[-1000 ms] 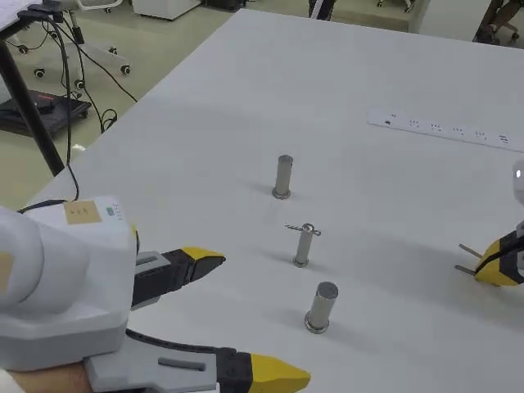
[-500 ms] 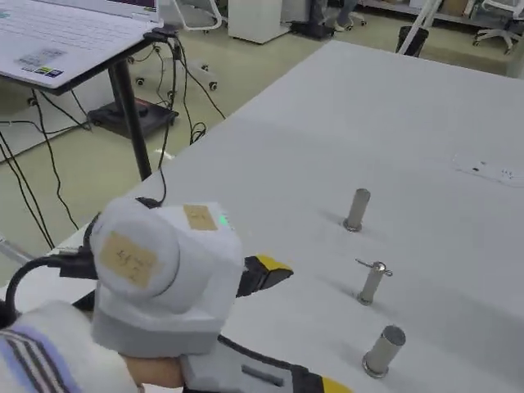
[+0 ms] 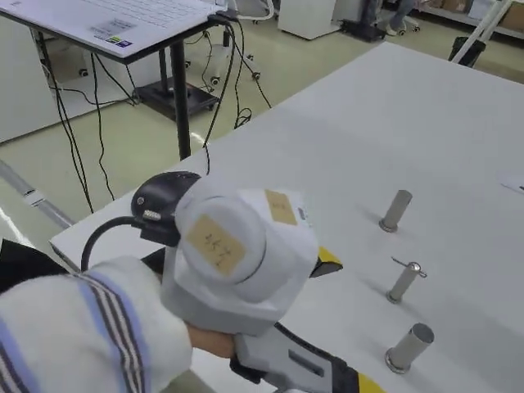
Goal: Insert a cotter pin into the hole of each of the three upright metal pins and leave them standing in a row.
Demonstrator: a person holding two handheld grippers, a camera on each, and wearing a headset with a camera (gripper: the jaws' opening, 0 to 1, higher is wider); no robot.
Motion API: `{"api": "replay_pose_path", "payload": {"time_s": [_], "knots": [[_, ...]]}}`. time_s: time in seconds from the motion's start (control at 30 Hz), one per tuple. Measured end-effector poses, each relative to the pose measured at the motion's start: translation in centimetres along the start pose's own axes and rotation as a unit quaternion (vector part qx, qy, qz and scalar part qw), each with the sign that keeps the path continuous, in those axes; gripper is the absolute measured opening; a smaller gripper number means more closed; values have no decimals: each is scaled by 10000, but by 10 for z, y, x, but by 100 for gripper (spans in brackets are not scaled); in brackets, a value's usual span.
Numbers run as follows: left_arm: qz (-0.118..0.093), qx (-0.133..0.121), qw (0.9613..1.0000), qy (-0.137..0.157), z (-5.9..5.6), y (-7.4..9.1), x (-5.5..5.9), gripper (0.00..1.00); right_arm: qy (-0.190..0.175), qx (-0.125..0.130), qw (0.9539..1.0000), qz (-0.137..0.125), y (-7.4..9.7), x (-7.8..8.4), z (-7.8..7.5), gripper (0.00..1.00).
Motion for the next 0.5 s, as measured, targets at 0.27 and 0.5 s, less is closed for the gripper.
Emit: {"api": "replay_pose_path", "payload": {"time_s": [0.27,0.5], "knots": [[-90,177,9998,-56,3,-4,-8,79,-274,-79,9981,-552,22,-2,14,3],[-181,359,9980,-482,11,-8,-25,71,-460,-501,9921,-1055,39,-15,32,3]]}}
Point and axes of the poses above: the centre of the closed fingertips' face, and the gripper's own axes: y roughly backward along the fingers, z roughly to its left, x roughly out of its underside, the point moved 8 cm from there along y, roughly backward along the fingers, and after that the axes turned 8 degrees about z, right-handed, at the moved point
